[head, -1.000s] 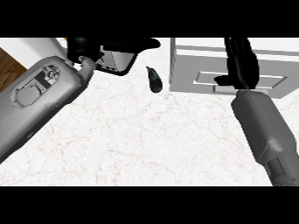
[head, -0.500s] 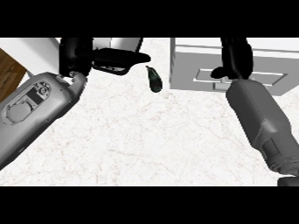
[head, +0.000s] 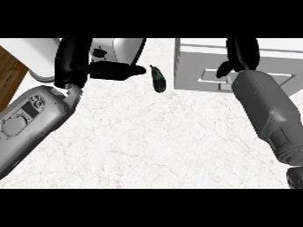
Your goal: Pick up the can, place it into the drawer and close the drawer
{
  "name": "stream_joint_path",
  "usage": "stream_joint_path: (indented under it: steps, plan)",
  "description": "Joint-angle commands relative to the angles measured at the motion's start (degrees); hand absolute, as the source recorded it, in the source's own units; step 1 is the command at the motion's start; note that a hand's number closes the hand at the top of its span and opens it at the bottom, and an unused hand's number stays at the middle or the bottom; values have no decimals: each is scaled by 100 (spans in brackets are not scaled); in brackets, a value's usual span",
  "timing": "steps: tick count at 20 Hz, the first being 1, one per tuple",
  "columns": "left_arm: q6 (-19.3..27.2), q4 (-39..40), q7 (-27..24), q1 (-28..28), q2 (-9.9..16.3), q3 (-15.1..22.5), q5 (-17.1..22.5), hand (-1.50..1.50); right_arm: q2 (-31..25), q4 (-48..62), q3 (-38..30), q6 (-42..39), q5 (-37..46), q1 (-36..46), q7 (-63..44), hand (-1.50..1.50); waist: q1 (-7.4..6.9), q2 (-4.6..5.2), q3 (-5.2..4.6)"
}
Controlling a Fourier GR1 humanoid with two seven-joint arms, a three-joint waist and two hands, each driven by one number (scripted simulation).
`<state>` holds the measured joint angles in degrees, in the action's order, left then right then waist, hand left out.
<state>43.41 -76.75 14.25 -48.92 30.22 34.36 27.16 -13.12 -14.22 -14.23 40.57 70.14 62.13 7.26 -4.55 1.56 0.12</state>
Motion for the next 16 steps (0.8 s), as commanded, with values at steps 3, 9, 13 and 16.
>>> stream_joint_path:
  steps: [3,9,13,16]
  plan:
    - [15,-70,103,12,54,-44,-99,-150,243,-108,-571,-59,-718,457,628,-150,-74,33,20]
    - [-85,-230,-262,545,135,-182,-40,-150,459,-275,-1348,-297,-1624,502,1284,-150,-83,15,13]
    - [0,-408,-203,602,54,-71,-157,-150,573,-297,-1668,-608,-2022,632,1654,-150,-13,-36,11]
    - [-116,-283,-208,684,188,-245,-86,-150,738,-391,-2106,-917,-2573,663,1918,-150,108,-60,8]
